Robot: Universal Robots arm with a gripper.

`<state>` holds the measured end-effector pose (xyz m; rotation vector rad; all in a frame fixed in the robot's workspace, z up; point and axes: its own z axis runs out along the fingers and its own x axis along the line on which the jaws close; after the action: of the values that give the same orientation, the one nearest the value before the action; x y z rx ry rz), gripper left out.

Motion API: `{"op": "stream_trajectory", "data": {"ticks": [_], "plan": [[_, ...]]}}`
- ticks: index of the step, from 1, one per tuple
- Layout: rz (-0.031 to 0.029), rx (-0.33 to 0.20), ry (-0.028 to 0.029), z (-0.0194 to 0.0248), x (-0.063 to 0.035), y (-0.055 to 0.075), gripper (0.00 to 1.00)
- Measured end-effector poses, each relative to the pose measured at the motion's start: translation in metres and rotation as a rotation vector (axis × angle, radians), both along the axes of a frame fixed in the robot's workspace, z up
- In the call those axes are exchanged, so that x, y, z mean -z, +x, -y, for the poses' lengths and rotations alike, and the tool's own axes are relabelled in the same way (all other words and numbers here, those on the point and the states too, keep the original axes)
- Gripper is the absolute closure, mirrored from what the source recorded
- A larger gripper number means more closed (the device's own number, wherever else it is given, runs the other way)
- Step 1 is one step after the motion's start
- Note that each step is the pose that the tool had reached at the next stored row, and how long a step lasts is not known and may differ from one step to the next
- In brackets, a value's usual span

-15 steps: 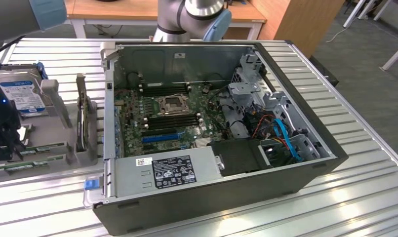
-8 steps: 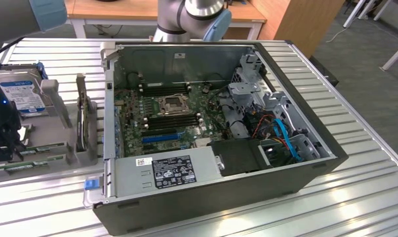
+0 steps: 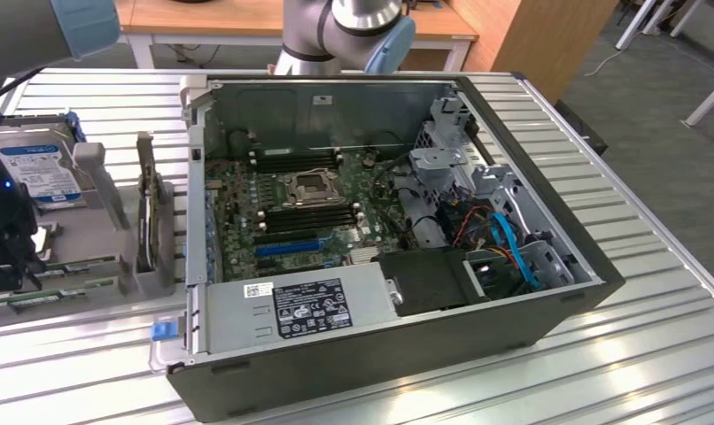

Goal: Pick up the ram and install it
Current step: 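Pick up the ram and move it above insertion slot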

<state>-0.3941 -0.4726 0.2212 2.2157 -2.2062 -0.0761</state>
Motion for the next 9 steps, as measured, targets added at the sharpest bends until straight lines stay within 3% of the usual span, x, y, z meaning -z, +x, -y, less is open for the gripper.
{"op": "stream_trajectory", "data": {"ticks": [9], "plan": [[-0.0001, 0.000, -0.0001, 0.0001, 0.0061, 0.0000, 0.71]]}}
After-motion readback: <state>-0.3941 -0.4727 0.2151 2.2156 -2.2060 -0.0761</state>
